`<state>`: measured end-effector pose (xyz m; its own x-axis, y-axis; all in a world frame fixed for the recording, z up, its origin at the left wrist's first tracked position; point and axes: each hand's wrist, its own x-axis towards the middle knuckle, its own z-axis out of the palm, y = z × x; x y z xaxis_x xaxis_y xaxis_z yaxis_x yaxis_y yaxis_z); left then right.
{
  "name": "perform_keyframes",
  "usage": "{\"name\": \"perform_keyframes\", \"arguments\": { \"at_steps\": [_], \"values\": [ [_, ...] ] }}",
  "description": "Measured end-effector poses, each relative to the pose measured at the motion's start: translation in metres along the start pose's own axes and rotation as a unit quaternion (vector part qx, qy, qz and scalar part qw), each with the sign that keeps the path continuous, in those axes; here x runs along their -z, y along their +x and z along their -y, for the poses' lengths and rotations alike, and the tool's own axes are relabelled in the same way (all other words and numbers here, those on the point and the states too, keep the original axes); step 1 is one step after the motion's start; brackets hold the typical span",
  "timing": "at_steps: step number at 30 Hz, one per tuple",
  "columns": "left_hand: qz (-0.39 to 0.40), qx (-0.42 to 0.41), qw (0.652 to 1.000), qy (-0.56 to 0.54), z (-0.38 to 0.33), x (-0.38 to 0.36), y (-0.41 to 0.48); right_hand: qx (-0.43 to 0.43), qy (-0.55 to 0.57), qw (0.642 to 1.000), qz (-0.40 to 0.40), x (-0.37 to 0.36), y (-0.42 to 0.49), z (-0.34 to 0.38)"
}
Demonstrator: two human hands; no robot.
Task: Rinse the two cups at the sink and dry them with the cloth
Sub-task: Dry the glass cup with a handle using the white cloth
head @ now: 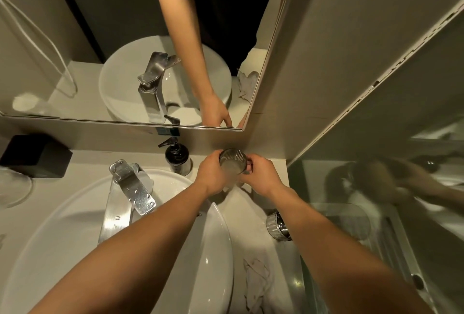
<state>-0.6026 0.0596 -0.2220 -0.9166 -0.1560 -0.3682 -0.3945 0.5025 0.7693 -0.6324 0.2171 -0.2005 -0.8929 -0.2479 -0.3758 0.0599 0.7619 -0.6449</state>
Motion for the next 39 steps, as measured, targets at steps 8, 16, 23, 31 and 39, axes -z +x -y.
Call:
{"name": "perform_keyframes", "arguments": {
  "at_steps": [8, 16, 23, 31, 39],
  "values": [
    [-0.042, -0.015, 0.999, -0.012, -0.005, 0.004, -0.026, -0.018, -0.009, 1.0, -0.002, 0.01, -0.017, 0.001],
    [0.093, -0.16, 0.979, 0.083, -0.016, -0.032, -0.105, -0.071, -0.166, 0.983, 0.033, 0.076, -0.104, -0.029],
    [0.183, -0.145, 0.964, 0.125, -0.038, -0.086, -0.098, -0.098, -0.319, 0.939, 0.087, 0.066, -0.133, -0.047],
    [0.166, -0.148, 0.973, 0.063, -0.024, -0.109, -0.098, -0.064, -0.361, 0.93, 0.023, 0.051, -0.137, -0.058],
    [0.092, -0.222, 0.97, -0.03, -0.026, -0.038, -0.146, -0.029, -0.271, 0.962, 0.021, 0.083, -0.174, 0.013]
  ]
}}
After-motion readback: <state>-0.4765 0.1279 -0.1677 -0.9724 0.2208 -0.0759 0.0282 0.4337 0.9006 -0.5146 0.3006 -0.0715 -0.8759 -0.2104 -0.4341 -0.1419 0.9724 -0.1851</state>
